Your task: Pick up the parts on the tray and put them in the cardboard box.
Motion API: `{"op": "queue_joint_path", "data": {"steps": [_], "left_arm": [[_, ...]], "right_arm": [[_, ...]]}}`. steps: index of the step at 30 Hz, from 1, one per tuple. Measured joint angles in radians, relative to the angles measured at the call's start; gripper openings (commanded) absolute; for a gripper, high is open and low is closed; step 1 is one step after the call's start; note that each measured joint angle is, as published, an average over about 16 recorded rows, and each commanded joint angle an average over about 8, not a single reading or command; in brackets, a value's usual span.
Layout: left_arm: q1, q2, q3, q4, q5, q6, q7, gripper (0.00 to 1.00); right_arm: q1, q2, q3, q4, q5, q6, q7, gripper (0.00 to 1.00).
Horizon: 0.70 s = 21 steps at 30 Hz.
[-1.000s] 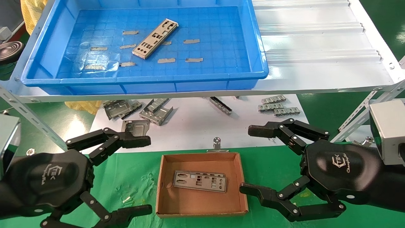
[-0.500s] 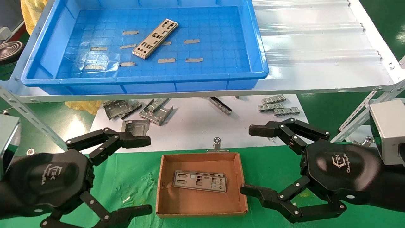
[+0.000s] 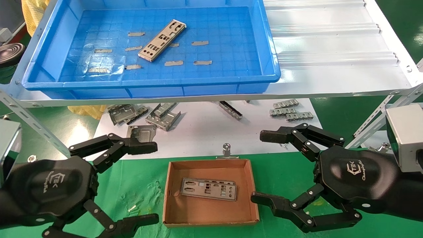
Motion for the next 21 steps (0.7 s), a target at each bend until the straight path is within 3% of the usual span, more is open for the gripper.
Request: {"op": "queue_joint_path", "data": {"steps": [21], "left_arm": [[0.0, 0.0, 0.0, 0.0, 0.0, 0.0, 0.0, 1.0]], "right_arm": [[0.0, 0.0, 0.0, 0.0, 0.0, 0.0, 0.0, 1.0]]}}
